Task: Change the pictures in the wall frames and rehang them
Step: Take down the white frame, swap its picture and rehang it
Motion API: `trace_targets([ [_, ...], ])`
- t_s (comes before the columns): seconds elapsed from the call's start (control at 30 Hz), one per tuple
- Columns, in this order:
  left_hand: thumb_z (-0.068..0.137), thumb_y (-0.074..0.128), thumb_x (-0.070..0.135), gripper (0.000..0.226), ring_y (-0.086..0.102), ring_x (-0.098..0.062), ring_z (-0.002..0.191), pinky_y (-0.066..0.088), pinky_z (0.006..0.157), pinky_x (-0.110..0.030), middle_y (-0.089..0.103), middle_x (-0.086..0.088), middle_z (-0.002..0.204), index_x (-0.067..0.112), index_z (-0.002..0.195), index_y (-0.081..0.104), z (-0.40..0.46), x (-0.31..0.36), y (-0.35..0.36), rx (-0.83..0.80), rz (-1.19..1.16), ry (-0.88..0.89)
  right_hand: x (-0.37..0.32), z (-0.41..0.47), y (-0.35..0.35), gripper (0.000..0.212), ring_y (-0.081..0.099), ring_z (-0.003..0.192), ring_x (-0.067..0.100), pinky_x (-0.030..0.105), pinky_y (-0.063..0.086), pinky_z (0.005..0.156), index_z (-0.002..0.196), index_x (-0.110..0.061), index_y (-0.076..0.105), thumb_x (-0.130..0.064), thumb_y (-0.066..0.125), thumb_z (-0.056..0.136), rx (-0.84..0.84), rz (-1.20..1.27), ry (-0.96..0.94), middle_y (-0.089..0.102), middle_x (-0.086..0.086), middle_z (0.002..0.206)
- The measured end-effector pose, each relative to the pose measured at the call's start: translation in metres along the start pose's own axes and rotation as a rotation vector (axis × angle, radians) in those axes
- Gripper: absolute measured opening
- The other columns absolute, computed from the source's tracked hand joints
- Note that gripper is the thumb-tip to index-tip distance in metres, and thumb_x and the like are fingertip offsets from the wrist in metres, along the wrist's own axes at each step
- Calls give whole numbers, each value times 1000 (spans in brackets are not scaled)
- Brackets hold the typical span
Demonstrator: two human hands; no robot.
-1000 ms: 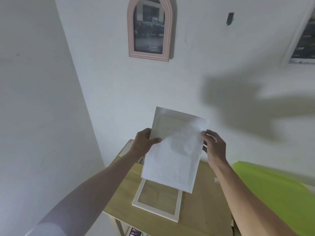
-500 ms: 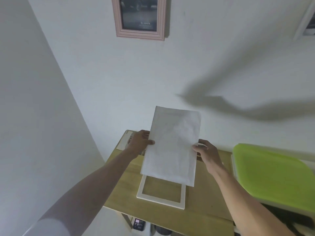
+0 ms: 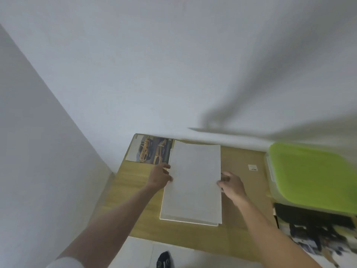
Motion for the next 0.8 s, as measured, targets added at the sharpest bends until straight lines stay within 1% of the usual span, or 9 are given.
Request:
trace_targets([
  [0.07, 72, 78, -1, 50, 63, -24, 76, 52, 67, -33, 65, -9, 91, 11, 117, 62, 5, -11, 3, 11, 42, -9, -1, 0, 8, 49, 63, 73, 9, 21, 51, 65, 121, -33, 61, -3, 59, 83, -9, -69, -14, 68, -6, 85],
  [0.13, 72, 78, -1, 50, 64, -27, 79, 53, 69, -34, 66, -11, 93, 9, 119, 61, 9, -18, 5, 11, 72, -11, -3, 1, 14, 49, 60, 76, 3, 12, 43, 58, 124, -30, 61, -1, 57, 85, -7, -129, -24, 65, -10, 92],
  [0.27, 76, 75, -2, 53, 65, -25, 82, 53, 70, -32, 65, -9, 92, 8, 125, 58, 15, -26, 10, -14, 116, -12, 1, 6, 25, 36, 67, 95, 23, 34, 54, 80, 116, -14, 66, 1, 53, 85, 10, -248, -10, 69, 1, 99],
  [0.37, 77, 73, -5, 55, 64, -23, 79, 50, 67, -28, 65, -9, 92, 4, 129, 57, 19, -32, 13, -30, 135, -15, 6, 12, 31, 29, 64, 91, 40, 46, 54, 75, 108, 2, 62, 6, 49, 83, 32, -308, -42, 66, 21, 98],
  [0.5, 78, 71, -6, 56, 64, -21, 83, 51, 69, -25, 66, -8, 93, 4, 131, 57, 22, -38, 16, -43, 165, -7, 14, 18, 32, 23, 57, 80, 45, 45, 50, 64, 96, 5, 62, 10, 47, 79, 65, -348, -53, 61, 24, 86],
  [0.6, 79, 71, -4, 57, 62, -20, 89, 49, 69, -21, 64, -7, 100, 6, 133, 57, 22, -41, 16, -54, 186, -3, 13, 21, 34, 20, 31, 61, 27, 26, 25, 47, 68, -8, 43, 11, 45, 72, 61, -401, -83, 36, 8, 64],
  [0.67, 80, 72, -2, 57, 62, -19, 92, 48, 74, -21, 63, -6, 103, 6, 134, 57, 23, -41, 16, -55, 201, 3, 16, 23, 34, 26, 25, 61, 19, 23, 19, 48, 67, -13, 38, 11, 44, 71, 57, -403, -83, 31, 1, 65],
  [0.73, 81, 72, 0, 56, 62, -19, 91, 47, 75, -21, 63, -5, 102, 7, 135, 56, 23, -41, 17, -58, 216, 11, 22, 26, 35, 19, 28, 60, 19, 23, 22, 51, 68, -7, 47, 11, 46, 73, 52, -407, -56, 34, 2, 66],
  [0.8, 82, 71, 0, 55, 61, -18, 90, 46, 74, -20, 63, -5, 101, 7, 135, 56, 22, -41, 18, -65, 234, 20, 27, 27, 35, 14, 39, 65, 21, 26, 29, 56, 83, 1, 61, 9, 50, 79, 44, -416, -28, 44, 5, 72],
])
Point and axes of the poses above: each hand's wrist, its own z-axis towards the middle knuckle, its own y-axis out of the palm, x = y × z, the point moved 10 cm from there along z, towards the middle knuckle
